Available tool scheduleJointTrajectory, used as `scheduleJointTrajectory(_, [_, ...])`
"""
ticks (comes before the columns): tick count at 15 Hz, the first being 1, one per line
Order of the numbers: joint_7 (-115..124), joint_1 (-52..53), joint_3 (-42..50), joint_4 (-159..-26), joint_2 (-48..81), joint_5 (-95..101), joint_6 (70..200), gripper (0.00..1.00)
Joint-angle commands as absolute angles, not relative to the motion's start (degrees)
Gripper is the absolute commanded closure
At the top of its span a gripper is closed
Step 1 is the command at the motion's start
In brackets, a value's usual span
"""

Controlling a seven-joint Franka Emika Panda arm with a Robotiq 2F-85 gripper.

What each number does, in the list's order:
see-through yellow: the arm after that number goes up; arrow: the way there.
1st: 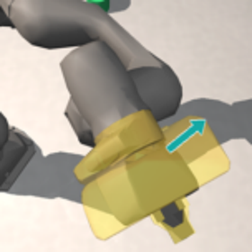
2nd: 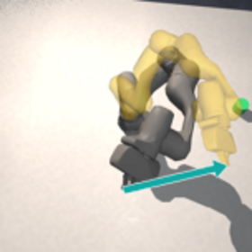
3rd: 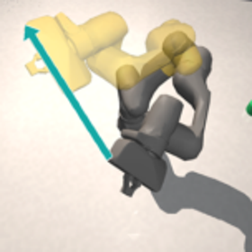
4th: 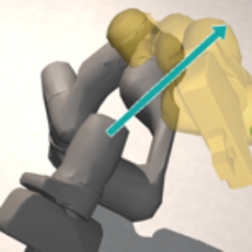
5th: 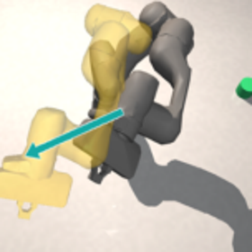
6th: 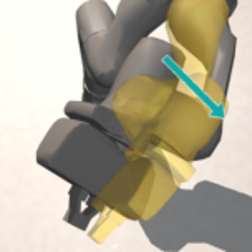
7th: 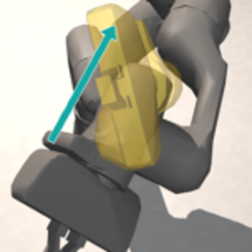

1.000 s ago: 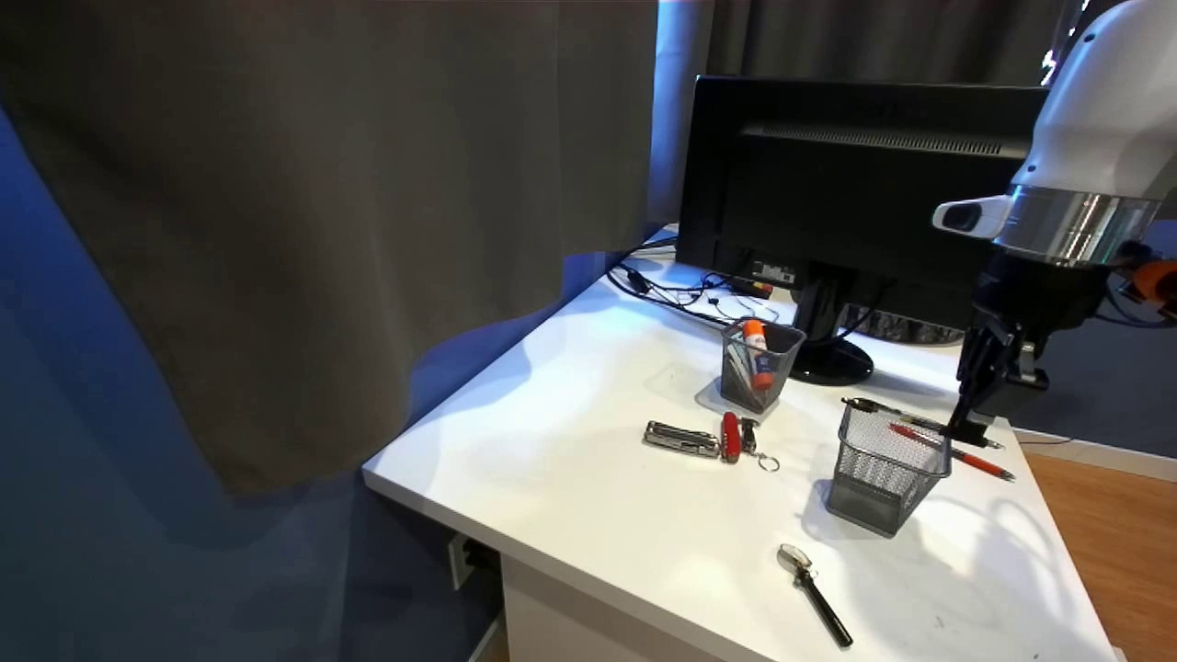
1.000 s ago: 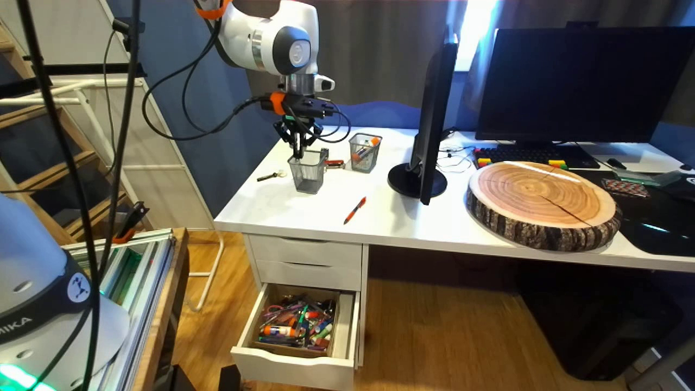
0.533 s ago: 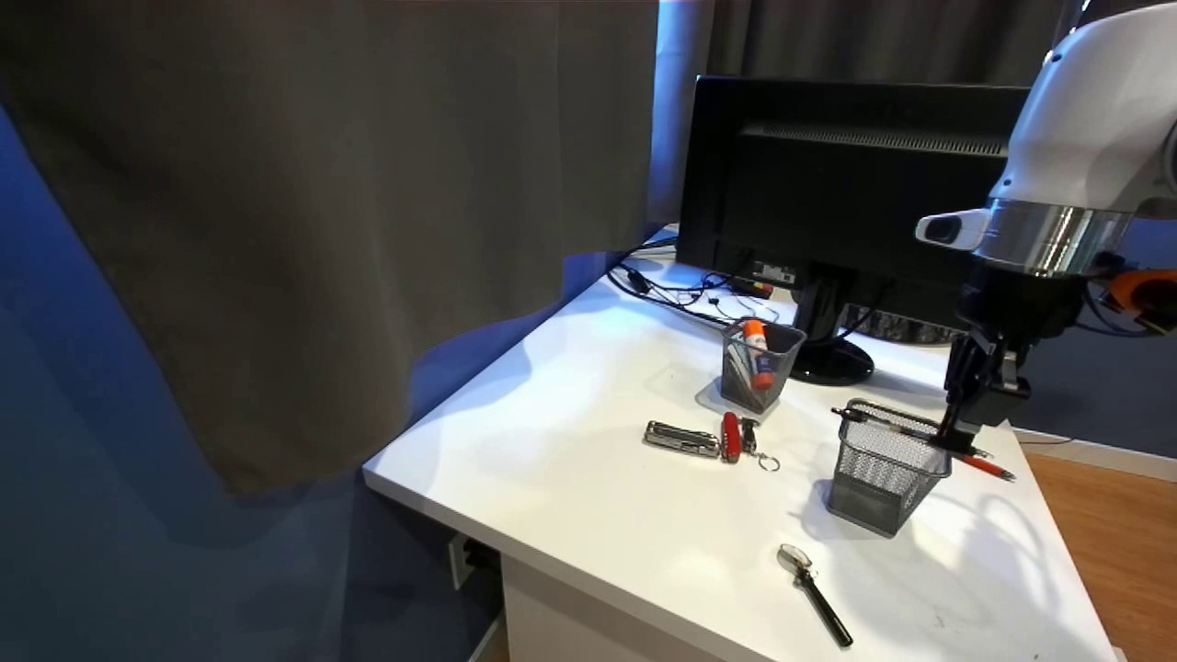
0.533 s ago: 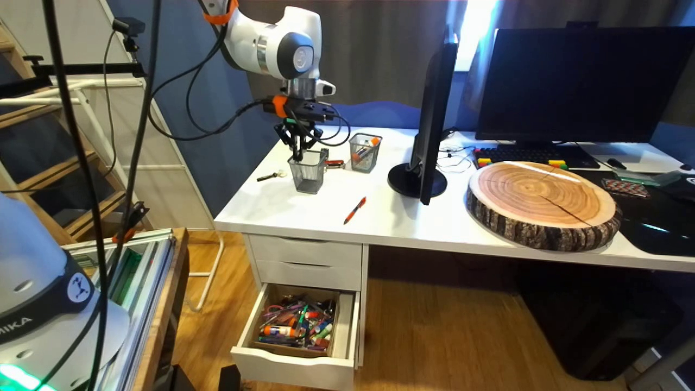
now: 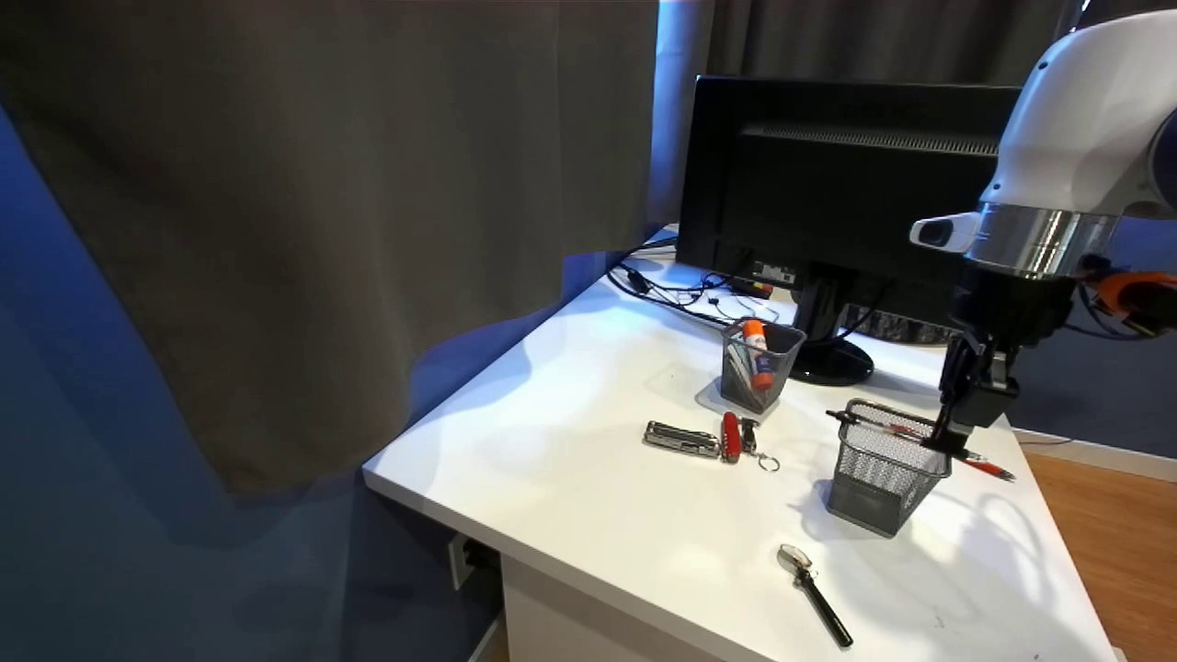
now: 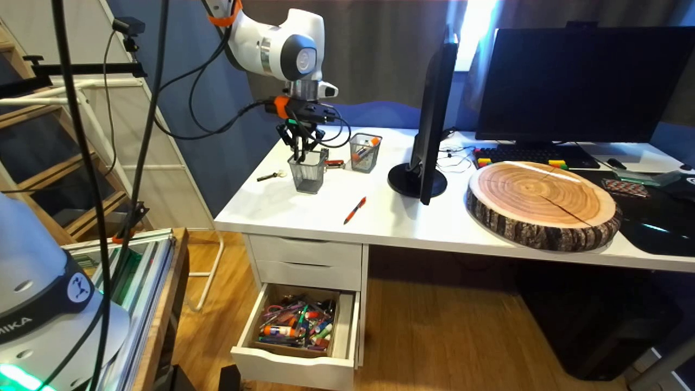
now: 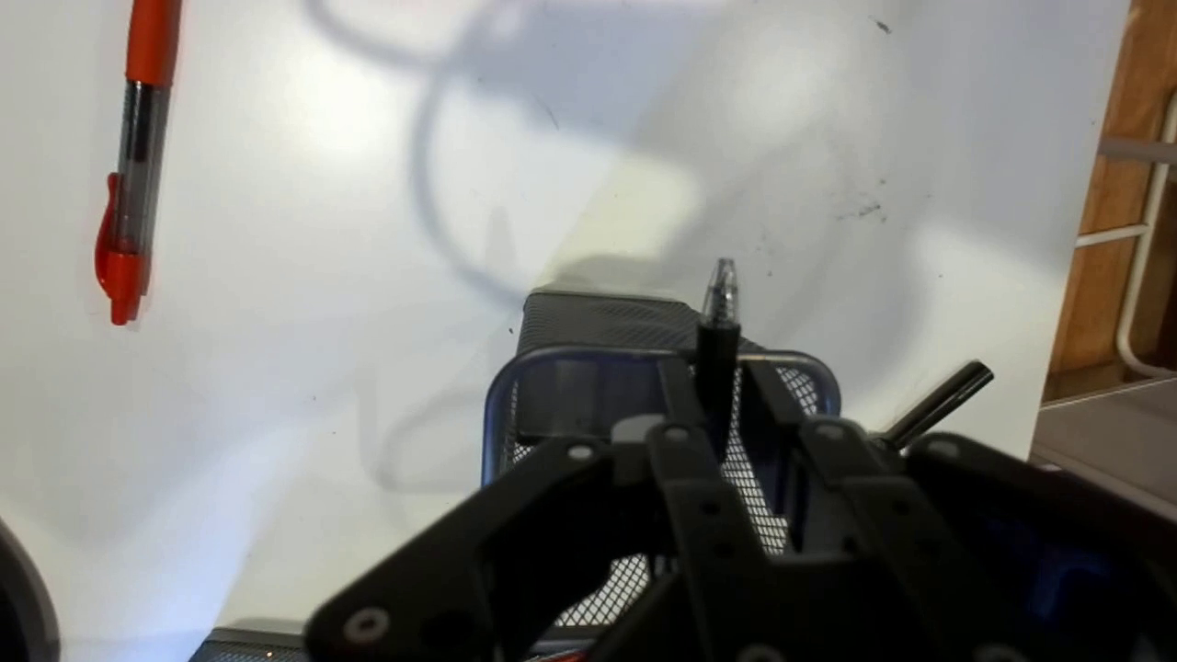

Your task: Put the pen on the left inside the basket closest to it

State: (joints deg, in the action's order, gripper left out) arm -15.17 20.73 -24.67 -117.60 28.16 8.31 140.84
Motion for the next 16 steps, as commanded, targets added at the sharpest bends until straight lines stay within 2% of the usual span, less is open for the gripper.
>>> scheduleJointTrajectory(1, [-13.7,22.1,-23.5,-116.1,28.1,7.5,138.9,0.49])
scheduleJointTrajectory(7, [-13.9,21.3,-24.1,-117.3,24.5,6.7,137.5,0.06])
scheduleJointTrajectory(8, [-14.2,21.3,-24.0,-117.7,23.1,7.3,136.8,0.02])
scheduleJointTrajectory(16, [-14.1,21.5,-23.9,-117.7,15.9,7.9,134.6,0.00])
